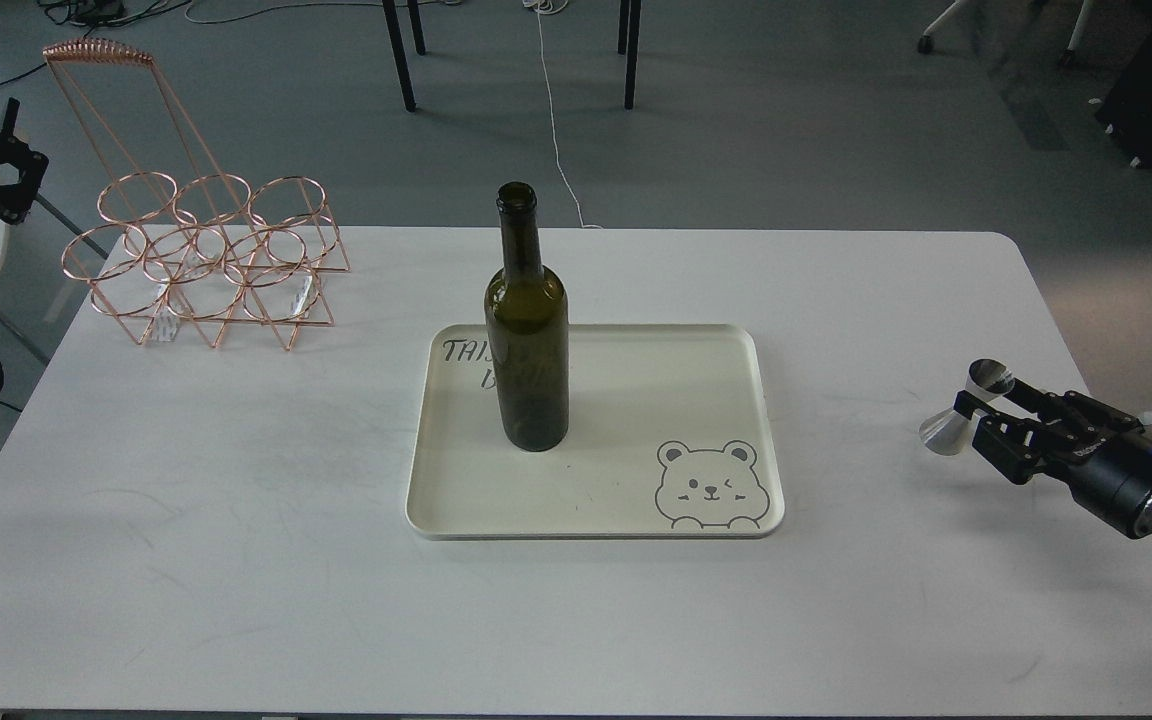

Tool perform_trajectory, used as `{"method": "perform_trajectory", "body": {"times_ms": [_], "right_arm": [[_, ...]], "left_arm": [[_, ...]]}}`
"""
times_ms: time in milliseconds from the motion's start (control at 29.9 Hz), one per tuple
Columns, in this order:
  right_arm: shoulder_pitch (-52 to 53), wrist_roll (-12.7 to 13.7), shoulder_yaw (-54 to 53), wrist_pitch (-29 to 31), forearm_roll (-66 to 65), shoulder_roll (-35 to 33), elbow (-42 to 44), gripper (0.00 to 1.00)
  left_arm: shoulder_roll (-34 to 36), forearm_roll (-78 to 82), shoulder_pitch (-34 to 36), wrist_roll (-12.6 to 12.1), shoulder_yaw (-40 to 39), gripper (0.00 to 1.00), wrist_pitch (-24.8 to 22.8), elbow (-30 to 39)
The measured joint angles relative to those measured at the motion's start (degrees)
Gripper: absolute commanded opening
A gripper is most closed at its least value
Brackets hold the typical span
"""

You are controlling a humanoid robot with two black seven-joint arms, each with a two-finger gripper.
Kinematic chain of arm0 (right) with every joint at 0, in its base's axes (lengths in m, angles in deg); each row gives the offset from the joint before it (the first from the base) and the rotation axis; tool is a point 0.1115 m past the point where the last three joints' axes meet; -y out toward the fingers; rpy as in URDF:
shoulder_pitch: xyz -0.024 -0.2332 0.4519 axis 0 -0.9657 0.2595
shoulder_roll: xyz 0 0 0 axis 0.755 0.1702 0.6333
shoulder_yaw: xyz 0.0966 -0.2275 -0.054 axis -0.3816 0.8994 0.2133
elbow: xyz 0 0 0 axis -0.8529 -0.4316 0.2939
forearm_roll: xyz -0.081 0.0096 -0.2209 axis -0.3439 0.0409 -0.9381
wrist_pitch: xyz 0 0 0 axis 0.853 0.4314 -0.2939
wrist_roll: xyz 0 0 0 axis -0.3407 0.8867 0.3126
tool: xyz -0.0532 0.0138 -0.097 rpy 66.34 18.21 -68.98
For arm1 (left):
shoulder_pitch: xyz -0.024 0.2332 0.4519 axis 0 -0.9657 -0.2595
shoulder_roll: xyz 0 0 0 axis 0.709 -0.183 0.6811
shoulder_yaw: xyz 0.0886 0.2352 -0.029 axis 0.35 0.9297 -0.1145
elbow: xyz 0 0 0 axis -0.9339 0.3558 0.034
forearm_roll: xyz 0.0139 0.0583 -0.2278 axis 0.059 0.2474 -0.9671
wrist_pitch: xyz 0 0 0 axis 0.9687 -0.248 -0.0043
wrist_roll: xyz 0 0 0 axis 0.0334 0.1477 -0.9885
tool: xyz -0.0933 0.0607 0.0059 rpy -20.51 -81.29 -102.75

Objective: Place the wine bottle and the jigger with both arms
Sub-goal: 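Lift the jigger off the tray and set it on the table beside the right arm, then reach the left gripper to the neck of the green wine bottle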

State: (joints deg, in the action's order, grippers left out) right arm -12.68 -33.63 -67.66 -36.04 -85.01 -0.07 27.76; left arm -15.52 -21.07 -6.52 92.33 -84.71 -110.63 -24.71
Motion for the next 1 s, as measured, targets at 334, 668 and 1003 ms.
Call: {"method": "perform_trajectory", "body": {"times_ms": [334,668,1003], "right_arm": [[5.19,0.00,-2.13,0.01,4.30,-6.64,-1.54,0.95],[18.11,0.00,-2.24,3.04,19.34,-1.23,1.55,0.97],[26.82,0.01,-4.70,16.61,42.20,6.74,11.95,0.97]], "left_arm": [[9.98,6.76,-0.09,-1.23,2.17,0.99,-1.15,9.52],[21.70,42.28,4.42,-1.99,2.07,0.98,-1.39,24.68],[23.90,80.54,9.93,-2.23,2.15,0.96,0.09,46.57]]}}
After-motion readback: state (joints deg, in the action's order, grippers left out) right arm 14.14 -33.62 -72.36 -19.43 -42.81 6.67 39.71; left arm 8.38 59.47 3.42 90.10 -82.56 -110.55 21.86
